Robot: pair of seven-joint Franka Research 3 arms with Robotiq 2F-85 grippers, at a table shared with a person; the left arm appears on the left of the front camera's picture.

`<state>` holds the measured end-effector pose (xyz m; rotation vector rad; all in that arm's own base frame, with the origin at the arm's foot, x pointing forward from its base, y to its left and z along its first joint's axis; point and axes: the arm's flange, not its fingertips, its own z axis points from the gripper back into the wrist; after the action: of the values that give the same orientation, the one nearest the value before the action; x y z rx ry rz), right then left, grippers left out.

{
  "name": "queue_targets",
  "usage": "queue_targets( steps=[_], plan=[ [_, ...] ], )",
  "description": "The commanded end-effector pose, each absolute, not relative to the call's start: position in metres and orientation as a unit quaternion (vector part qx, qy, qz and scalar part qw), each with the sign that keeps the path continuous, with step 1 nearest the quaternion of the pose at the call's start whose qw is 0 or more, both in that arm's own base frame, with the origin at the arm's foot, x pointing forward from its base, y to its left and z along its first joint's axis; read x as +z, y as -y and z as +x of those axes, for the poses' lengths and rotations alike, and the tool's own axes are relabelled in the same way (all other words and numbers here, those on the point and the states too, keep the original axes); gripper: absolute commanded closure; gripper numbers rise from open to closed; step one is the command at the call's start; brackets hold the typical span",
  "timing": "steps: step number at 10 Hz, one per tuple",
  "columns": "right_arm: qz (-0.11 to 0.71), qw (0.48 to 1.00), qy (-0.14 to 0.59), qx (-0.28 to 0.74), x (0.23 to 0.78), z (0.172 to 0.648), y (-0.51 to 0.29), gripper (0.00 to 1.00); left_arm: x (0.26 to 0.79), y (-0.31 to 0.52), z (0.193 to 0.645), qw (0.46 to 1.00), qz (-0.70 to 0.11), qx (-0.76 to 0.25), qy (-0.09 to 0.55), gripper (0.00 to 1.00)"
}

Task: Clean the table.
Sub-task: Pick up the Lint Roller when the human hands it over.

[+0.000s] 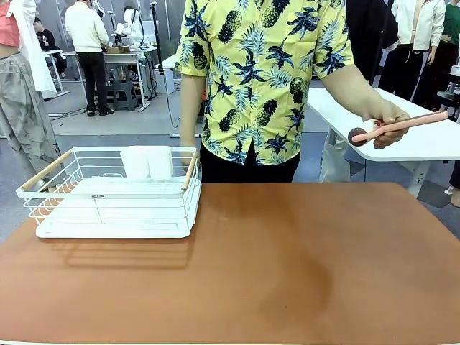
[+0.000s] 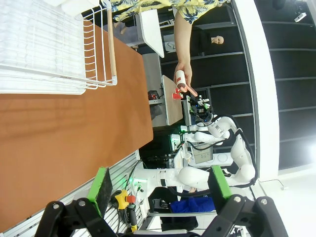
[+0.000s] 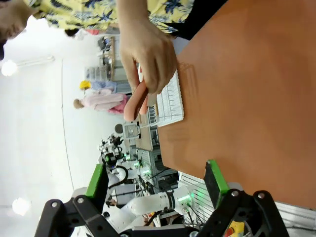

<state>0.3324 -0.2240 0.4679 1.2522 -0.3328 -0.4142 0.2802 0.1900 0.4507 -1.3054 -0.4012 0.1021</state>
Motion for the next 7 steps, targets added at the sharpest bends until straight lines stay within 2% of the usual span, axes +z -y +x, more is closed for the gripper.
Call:
queue_targets(
  steps=[1,3,5,7],
  plan=[
    [0.537,0.793,0.115,-0.266,0.500,0.315,0.188,0.00,0.451,-0.191,0.279,0.772,-0.606,0.047,0.186,0.00],
    [0.494,0.803,0.099,-0.319,0.530,0.321,0.162,0.00,0.451,-0.191,0.279,0.772,-0.606,0.047,0.186,0.00],
    [0.478,0.792,0.079,-0.371,0.546,0.334,0.133,0.00,0.451,-0.191,0.279,0.772,-0.606,0.047,0.186,0.00],
    [0.460,0.784,0.098,-0.406,0.547,0.350,0.097,0.00,0.451,-0.191,0.279,0.772,-0.606,0.047,0.186,0.00]
  ],
)
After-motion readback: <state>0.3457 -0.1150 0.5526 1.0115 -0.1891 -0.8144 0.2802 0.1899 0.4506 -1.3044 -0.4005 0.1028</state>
